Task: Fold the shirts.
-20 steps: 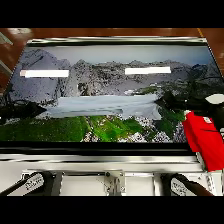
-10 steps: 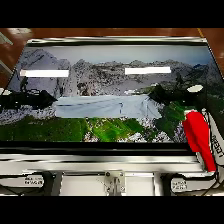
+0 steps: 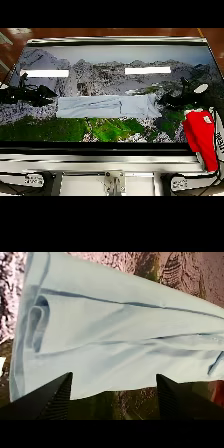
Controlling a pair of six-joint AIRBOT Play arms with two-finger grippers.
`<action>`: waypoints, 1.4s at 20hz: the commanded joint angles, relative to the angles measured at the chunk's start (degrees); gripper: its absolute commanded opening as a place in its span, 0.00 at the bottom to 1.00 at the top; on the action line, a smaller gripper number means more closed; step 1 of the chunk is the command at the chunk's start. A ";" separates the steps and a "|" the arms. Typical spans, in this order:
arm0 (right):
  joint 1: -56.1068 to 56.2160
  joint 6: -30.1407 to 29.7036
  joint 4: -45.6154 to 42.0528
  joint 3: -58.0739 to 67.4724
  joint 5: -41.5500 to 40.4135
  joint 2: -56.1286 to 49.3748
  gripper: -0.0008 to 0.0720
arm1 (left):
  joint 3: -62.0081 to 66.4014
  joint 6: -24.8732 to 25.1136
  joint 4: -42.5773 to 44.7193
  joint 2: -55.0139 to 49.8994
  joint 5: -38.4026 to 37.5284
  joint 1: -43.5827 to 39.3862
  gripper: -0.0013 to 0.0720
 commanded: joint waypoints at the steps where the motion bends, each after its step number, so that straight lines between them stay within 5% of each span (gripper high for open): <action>1: -1.22 1.36 0.85 0.24 3.10 -1.88 0.97 | 1.49 -0.20 0.02 0.74 -2.62 -0.37 0.84; 6: -0.81 -1.70 15.91 0.24 2.93 -8.26 0.97 | 1.49 -0.22 -0.02 0.81 -3.72 -0.76 0.83; 12: 4.11 -2.91 17.92 0.26 1.42 -12.57 0.95 | 1.49 -0.20 -0.22 0.81 -3.67 -2.34 0.83; 13: 4.48 -4.31 17.88 0.26 1.33 -12.13 0.64 | 1.49 -0.22 -0.26 0.79 -3.65 -2.67 0.83; 14: 4.46 -4.48 17.57 0.24 1.60 -11.43 0.20 | 1.49 -0.22 -0.46 0.76 -3.58 -2.93 0.83; 15: 4.17 -4.42 17.70 0.26 2.01 -10.32 0.10 | 1.49 -0.22 -0.46 0.76 -3.26 -3.21 0.82; 16: 3.87 -4.42 17.79 0.26 2.67 -8.87 0.10 | 1.49 -0.22 -0.57 0.76 -2.80 -3.69 0.80; 18: 3.61 -4.42 17.66 0.24 3.65 -4.85 0.10 | 1.46 -0.20 -1.46 0.63 -2.38 -5.51 0.29; 19: 3.61 -4.17 17.73 0.26 4.48 -2.56 0.10 | 1.46 -0.20 -1.73 0.50 -2.32 -7.06 0.20; 23: 3.61 -1.62 17.70 0.26 9.86 5.86 0.10 | 1.44 -0.11 -2.16 -0.48 -0.79 -16.31 0.11; 28: 3.67 1.07 17.66 0.24 19.82 14.03 0.10 | 1.44 0.00 -2.16 -2.23 10.25 -31.85 0.07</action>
